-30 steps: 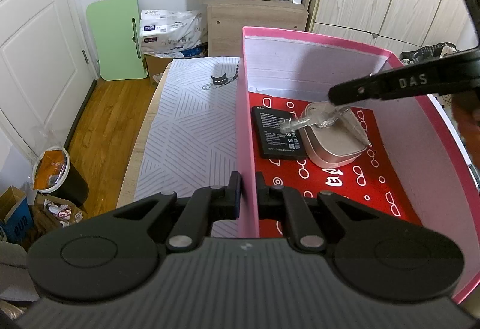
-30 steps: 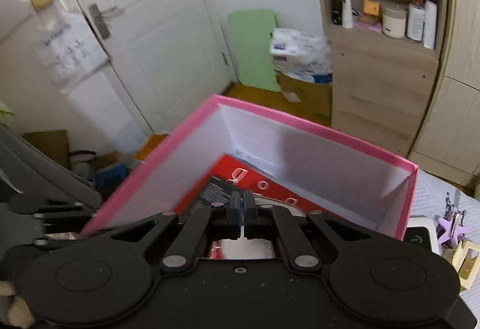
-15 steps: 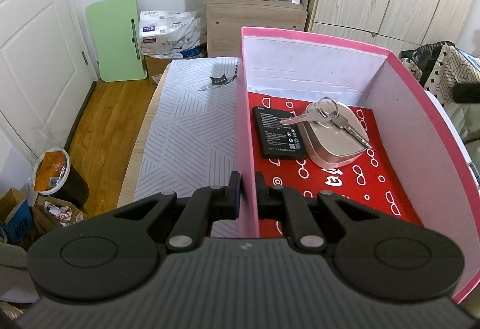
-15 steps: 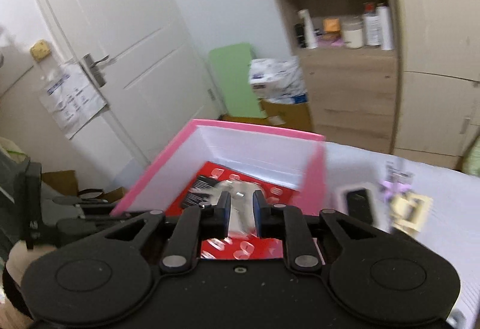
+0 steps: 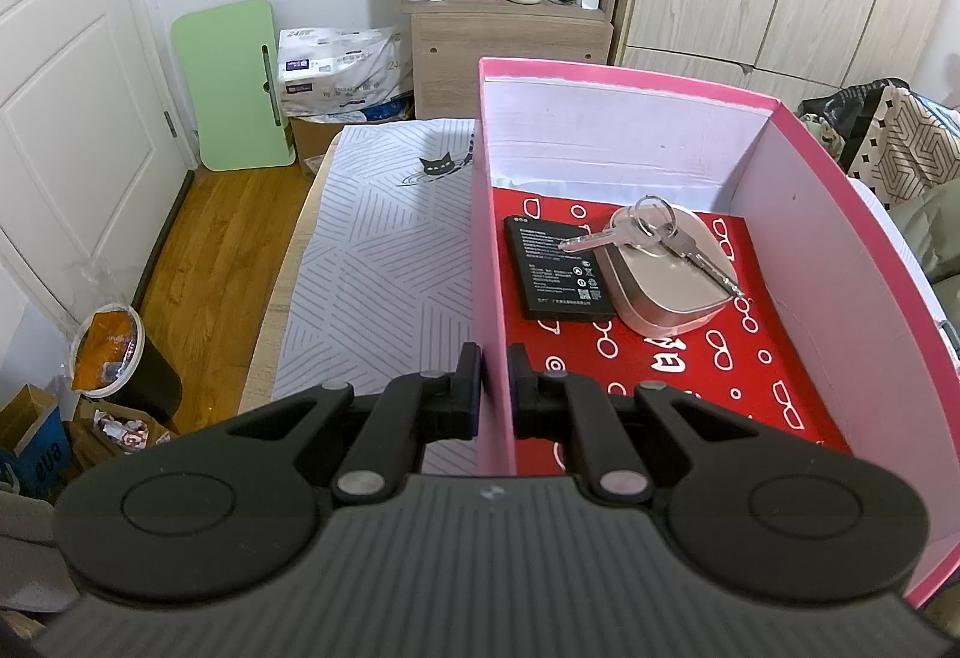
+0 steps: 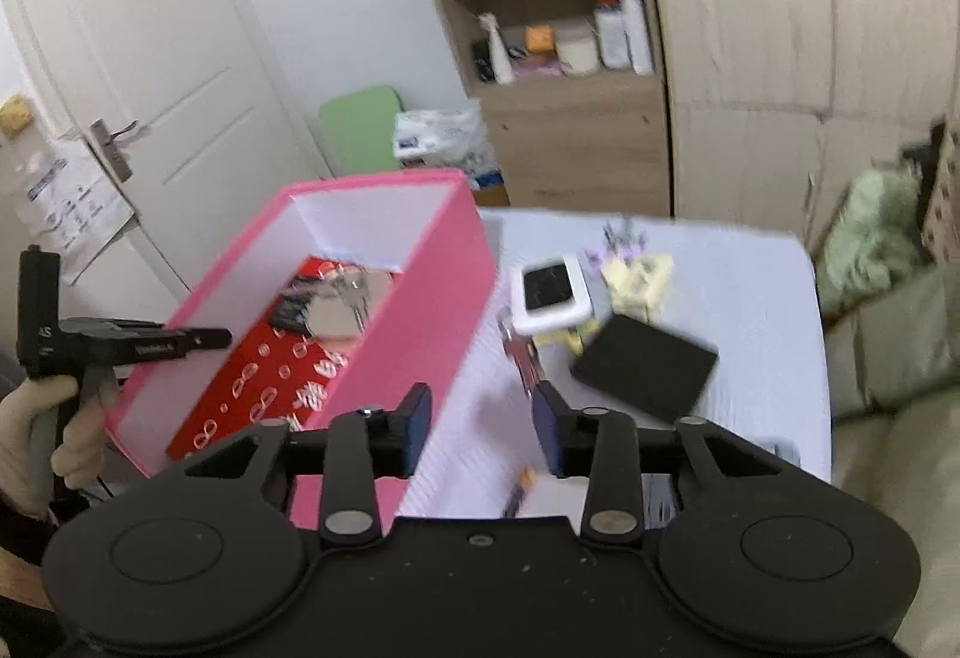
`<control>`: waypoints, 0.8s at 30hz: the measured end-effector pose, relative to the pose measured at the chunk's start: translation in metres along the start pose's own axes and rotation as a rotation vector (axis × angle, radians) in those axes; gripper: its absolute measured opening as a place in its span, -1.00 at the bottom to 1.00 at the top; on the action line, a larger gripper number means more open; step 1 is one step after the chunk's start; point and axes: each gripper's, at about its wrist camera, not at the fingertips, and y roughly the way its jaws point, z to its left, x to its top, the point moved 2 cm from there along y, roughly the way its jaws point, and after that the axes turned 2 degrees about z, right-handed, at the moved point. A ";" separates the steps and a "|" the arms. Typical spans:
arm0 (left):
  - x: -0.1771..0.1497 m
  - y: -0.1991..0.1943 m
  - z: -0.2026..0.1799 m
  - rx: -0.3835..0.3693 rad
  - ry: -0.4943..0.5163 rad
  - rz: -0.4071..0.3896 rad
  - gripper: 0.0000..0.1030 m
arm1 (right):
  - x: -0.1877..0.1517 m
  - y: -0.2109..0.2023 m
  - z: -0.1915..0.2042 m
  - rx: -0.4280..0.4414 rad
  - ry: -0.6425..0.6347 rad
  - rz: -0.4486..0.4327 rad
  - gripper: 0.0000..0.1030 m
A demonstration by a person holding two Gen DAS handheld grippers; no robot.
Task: Organize rigid objects
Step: 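Grasp the white charger plug with the right gripper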
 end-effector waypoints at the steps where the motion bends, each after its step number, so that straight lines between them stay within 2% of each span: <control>1: 0.000 0.000 0.000 0.001 0.001 0.000 -0.85 | -0.006 0.002 -0.004 -0.006 0.012 0.009 -0.09; 10: 0.001 0.001 -0.003 0.014 0.028 0.004 -0.85 | -0.048 0.023 -0.016 -0.066 0.068 0.060 0.09; 16: 0.000 -0.004 -0.010 0.047 0.077 -0.037 -0.86 | -0.064 0.036 -0.015 -0.115 0.040 0.107 0.22; 24: -0.001 -0.008 -0.010 0.072 0.085 -0.071 -0.92 | -0.058 0.059 -0.008 -0.152 -0.003 0.110 0.29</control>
